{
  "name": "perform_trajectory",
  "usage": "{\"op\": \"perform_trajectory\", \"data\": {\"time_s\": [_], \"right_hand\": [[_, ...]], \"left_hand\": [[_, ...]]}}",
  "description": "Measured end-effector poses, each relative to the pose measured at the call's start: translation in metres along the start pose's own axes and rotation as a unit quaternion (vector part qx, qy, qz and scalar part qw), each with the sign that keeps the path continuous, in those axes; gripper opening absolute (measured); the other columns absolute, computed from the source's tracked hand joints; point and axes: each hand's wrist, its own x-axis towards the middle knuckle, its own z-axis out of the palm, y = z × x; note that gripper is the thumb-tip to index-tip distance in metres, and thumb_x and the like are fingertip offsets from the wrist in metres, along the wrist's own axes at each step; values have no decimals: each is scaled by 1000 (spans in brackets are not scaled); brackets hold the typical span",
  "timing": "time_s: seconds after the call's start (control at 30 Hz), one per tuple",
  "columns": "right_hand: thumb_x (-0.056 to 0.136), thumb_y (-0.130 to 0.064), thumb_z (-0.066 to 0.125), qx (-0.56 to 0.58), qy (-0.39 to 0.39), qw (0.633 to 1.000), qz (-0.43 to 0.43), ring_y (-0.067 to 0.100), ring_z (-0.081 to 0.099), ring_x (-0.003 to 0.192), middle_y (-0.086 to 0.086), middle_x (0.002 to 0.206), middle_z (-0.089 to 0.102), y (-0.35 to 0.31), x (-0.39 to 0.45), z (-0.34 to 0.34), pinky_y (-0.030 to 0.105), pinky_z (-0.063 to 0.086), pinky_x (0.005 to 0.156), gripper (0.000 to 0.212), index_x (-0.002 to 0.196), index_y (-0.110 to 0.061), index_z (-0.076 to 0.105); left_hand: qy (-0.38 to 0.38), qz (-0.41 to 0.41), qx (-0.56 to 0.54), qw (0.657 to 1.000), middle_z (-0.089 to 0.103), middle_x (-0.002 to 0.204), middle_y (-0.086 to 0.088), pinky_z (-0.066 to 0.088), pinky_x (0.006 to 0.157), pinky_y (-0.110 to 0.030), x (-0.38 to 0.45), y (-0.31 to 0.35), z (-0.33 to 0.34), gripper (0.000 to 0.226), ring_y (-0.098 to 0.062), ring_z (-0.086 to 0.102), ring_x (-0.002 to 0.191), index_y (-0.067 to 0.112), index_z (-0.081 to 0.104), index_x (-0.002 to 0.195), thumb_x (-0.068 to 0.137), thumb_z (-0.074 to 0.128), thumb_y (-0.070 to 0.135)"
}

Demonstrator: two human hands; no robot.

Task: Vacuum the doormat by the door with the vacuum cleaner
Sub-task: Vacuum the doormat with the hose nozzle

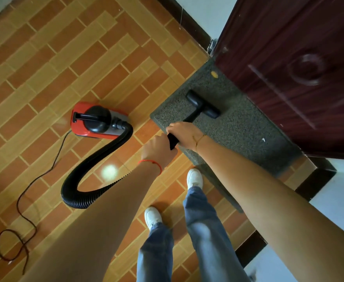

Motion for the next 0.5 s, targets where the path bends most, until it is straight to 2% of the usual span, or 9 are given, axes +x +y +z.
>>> {"op": "perform_trajectory", "data": {"time_s": [0.13,0.3,0.43,0.5], "right_hand": [[90,-1,52,-4,-7,1000,-3,25,60,99,7,106,60,45,10,-23,32,45,70,15,102,-8,56],[89,2,51,-9,10,1000,-2,24,60,99,7,105,60,96,22,-48,29,38,67,16,101,-8,56],[88,2,52,-7,17,1000,-1,23,59,98,6,103,60,126,25,-64,28,36,67,16,98,-10,55],[87,3,52,-2,13,1000,1,24,59,97,6,102,60,145,28,-71,29,38,67,16,96,-10,56]], "left_hand": [[1,-3,-14,1000,48,67,2,36,44,-26,34,35,-14,15,-17,51,55,13,51,91,89,54,28],[4,-2,-26,1000,49,68,2,35,42,-25,76,75,-30,13,-20,54,58,13,53,92,87,56,25],[-4,0,-39,999,54,71,0,51,53,-31,99,100,-39,15,-23,62,66,12,56,93,85,57,24],[-6,-3,-47,999,55,72,-1,53,55,-31,111,115,-44,17,-25,65,69,11,57,95,85,56,24]]}}
